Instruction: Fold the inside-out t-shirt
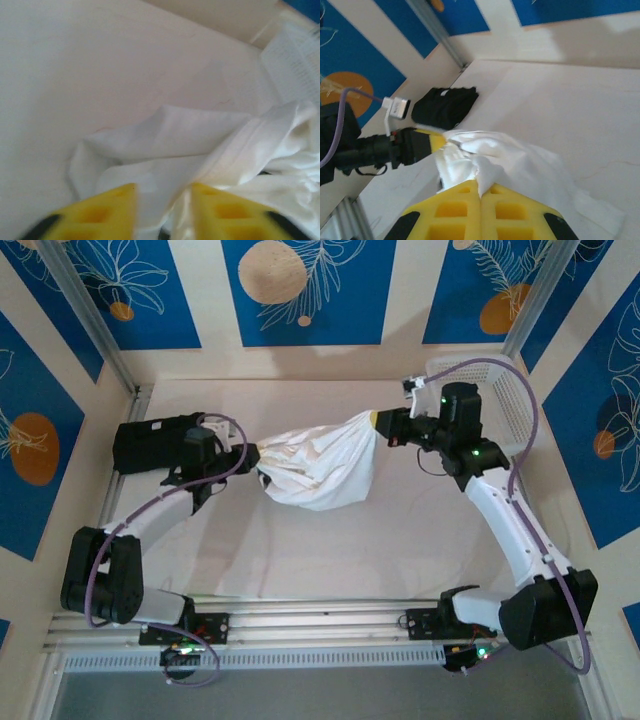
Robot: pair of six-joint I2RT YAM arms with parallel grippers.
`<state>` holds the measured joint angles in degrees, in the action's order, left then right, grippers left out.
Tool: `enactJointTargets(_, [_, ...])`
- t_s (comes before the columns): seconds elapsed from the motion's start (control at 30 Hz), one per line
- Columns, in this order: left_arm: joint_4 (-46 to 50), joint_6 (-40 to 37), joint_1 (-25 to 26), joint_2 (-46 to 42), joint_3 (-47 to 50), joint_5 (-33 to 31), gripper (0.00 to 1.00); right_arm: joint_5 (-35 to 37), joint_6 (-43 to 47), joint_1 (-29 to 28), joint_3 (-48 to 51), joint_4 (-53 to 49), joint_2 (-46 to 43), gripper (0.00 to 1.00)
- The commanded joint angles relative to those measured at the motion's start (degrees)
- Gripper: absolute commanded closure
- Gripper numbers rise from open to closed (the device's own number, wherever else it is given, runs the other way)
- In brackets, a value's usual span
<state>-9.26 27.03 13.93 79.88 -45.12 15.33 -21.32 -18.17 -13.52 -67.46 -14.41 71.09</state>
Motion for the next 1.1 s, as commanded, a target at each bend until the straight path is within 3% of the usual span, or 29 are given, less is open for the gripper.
enactJointTargets(0.0, [5.94, -6.23, 2.3, -3.24, -0.4, -7.36, 0.53, -5.87, -0.44, -1.27, 1.78, 2.78, 2.52, 1.0])
enactJointTargets(0.13, [6.14, -10.02, 8.6, -8.12, 0.3, -11.5, 0.43, -6.24, -0.21, -2.72, 1.59, 2.85, 3.93, 1.0])
enactJointTargets(0.33, [2.94, -14.45, 18.63, -2.53, -3.3, -3.83, 0.4, -5.85, -0.07, -3.34, 1.02, 2.81, 5.15, 1.0])
enactJointTargets(0.6, [1.11, -14.09, 20.3, 13.32, -12.64, 1.52, 0.43, -4.82, 0.77, -3.42, 0.93, 1.5, 4.17, 1.0])
enactJointTargets(0.7, [-0.19, -12.71, 20.28, 18.18, -16.15, 4.23, 0.54, -4.52, 0.91, -3.33, 1.26, 1.41, 4.06, 1.0])
enactJointTargets(0.9, [2.59, -11.62, 19.46, 21.94, -22.4, 7.32, 1.0, -2.7, 2.03, -1.83, -0.56, -1.06, 2.63, 1.0])
enactJointTargets(1.07, [-2.6, -4.87, 13.68, 8.79, -18.8, 8.8, 1.0, 0.22, 3.02, 1.81, -4.04, -2.48, -3.1, 1.0])
